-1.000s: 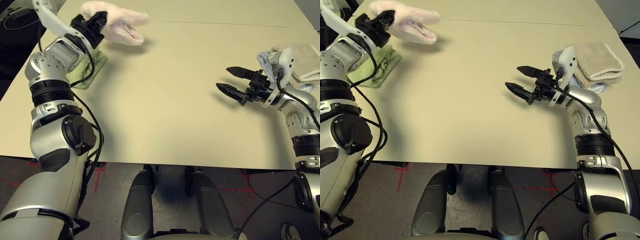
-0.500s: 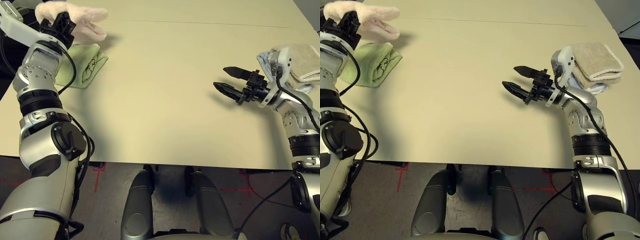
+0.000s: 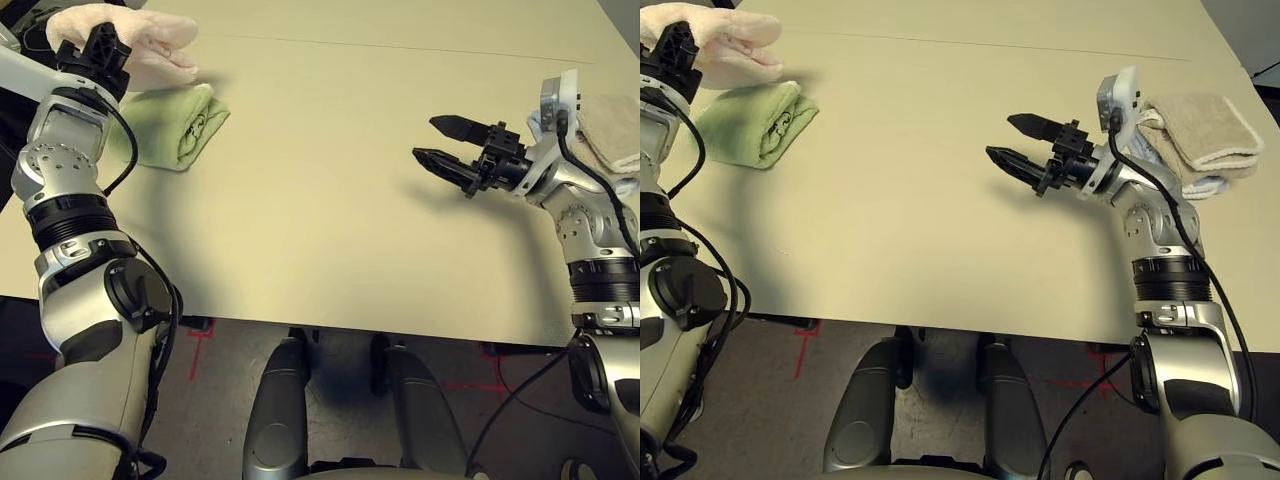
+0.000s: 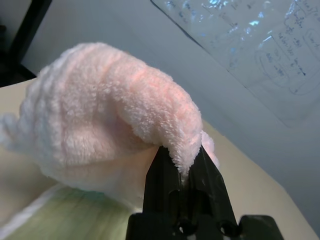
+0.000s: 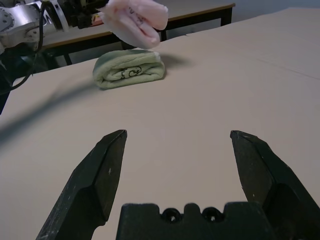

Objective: Fold the towel and set it aside.

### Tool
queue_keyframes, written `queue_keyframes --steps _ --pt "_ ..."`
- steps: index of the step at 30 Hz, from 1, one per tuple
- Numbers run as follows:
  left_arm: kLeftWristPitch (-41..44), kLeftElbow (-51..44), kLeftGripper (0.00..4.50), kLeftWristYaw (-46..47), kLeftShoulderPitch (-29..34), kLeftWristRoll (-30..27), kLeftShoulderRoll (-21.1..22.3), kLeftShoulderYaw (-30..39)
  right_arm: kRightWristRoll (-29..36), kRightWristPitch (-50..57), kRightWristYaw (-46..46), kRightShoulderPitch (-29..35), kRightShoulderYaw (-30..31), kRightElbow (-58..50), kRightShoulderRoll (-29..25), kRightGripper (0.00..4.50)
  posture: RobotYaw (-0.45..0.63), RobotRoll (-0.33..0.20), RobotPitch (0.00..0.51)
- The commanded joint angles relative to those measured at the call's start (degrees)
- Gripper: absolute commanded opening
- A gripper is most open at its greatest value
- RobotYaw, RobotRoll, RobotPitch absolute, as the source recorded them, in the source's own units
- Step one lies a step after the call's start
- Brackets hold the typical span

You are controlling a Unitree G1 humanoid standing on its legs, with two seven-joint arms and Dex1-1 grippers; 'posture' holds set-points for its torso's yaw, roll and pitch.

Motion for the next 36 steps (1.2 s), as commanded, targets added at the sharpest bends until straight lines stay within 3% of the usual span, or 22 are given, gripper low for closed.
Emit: queue_keyframes --steps 1,11,19,30,33,36 --pt "4.58 -5.27 0.04 1.41 3.99 -2.50 -0.34 0.43 -0.80 -0.66 0.70 0.36 0.66 0.21 -0.59 4.50 0.15 0.000 0.235" --pt "15.94 -16.18 0.04 5.93 12.37 -8.92 -0.92 1.77 -1.76 -1.94 1.26 -0.30 0.48 1.80 -0.62 4.50 0.15 0.000 0.232" --pt "24.25 -22.28 0.04 15.46 18.58 -12.92 -2.01 4.89 -2.14 -2.68 1.63 -0.89 0.70 2.74 -0.37 4.50 0.16 0.000 0.232" --pt "27.53 -22.96 0.04 15.70 22.20 -11.70 -0.77 2.01 -2.54 -3.43 2.28 -1.76 0.94 3.98 -0.23 4.50 0.16 0.000 0.228" --pt "27.11 -22.45 0.87 13.27 21.58 -10.84 0.41 -0.34 -2.70 -3.45 2.29 -1.83 0.87 4.01 -0.32 4.50 0.15 0.000 0.224" --pt "26.79 -21.83 2.00 11.75 20.76 -10.24 1.36 -1.92 -2.78 -3.48 2.25 -1.78 0.80 3.96 -0.35 4.50 0.15 0.000 0.223"
